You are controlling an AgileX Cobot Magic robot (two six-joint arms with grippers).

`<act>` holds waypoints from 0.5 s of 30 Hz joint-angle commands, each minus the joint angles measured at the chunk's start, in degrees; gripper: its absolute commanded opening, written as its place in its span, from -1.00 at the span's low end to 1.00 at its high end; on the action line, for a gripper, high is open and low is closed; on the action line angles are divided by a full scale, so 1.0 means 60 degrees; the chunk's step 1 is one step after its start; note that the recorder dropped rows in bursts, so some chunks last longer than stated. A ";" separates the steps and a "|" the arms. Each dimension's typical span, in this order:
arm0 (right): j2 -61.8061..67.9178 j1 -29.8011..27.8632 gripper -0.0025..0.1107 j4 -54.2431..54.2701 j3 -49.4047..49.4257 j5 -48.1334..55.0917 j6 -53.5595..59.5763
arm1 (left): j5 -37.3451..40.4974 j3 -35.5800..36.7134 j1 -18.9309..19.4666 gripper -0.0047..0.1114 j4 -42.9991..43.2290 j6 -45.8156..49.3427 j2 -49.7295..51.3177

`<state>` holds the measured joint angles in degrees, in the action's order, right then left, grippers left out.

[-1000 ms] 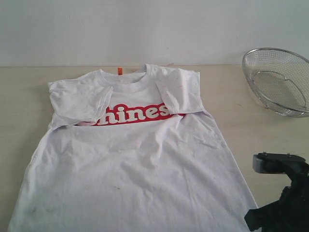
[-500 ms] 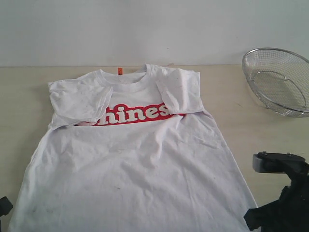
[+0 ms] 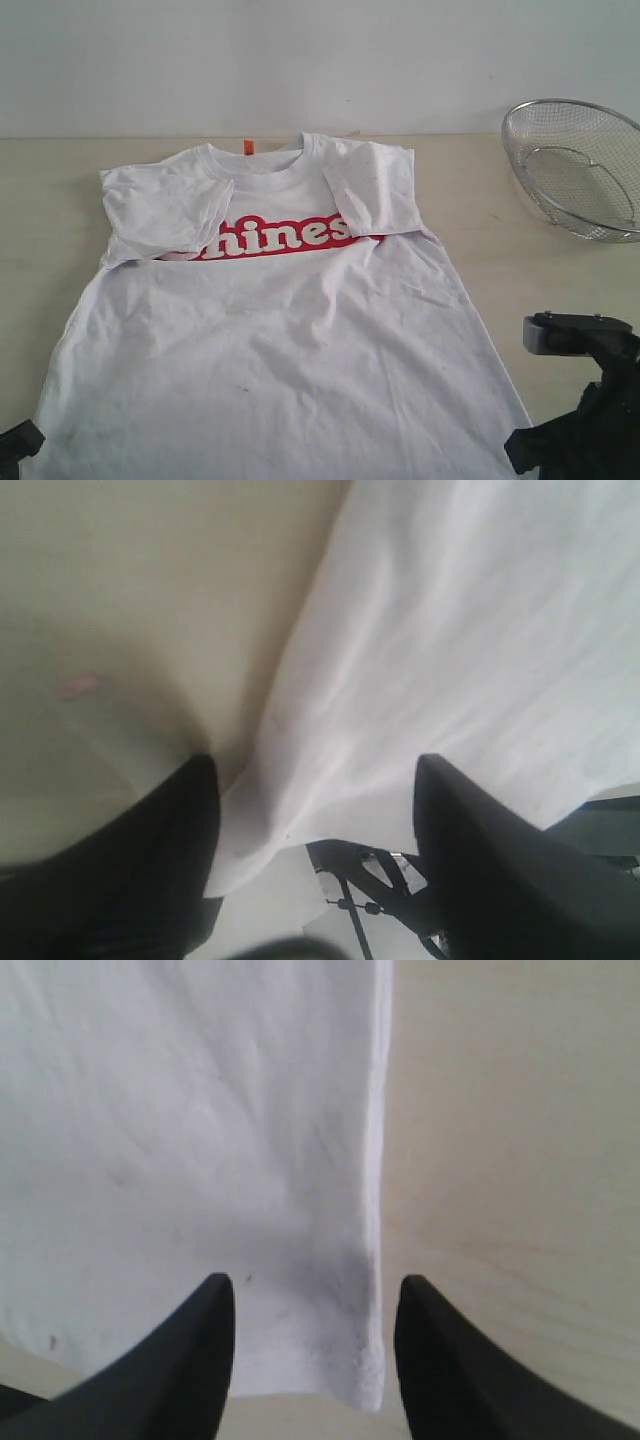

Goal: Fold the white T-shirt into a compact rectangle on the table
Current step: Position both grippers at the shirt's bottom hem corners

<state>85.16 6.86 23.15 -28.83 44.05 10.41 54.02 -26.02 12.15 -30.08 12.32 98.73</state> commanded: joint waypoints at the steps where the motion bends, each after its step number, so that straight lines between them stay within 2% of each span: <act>1: 0.0011 0.0024 -0.17 -0.0012 0.0024 -0.0166 0.0076 | -0.0455 0.0184 -0.0035 0.03 -0.0304 0.0305 0.0006; 10: 0.0011 0.0024 -0.17 -0.0012 0.0024 -0.0187 0.0032 | -0.0672 0.0208 -0.0035 0.00 -0.0547 0.0548 0.0006; 15: 0.0011 0.0024 -0.17 -0.0012 0.0024 -0.0187 0.0032 | -0.0979 0.0208 -0.0035 -0.04 -0.1032 0.1180 0.0006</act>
<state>85.16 6.86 23.15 -28.83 43.33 10.41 52.95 -24.92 12.15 -34.37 16.35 98.73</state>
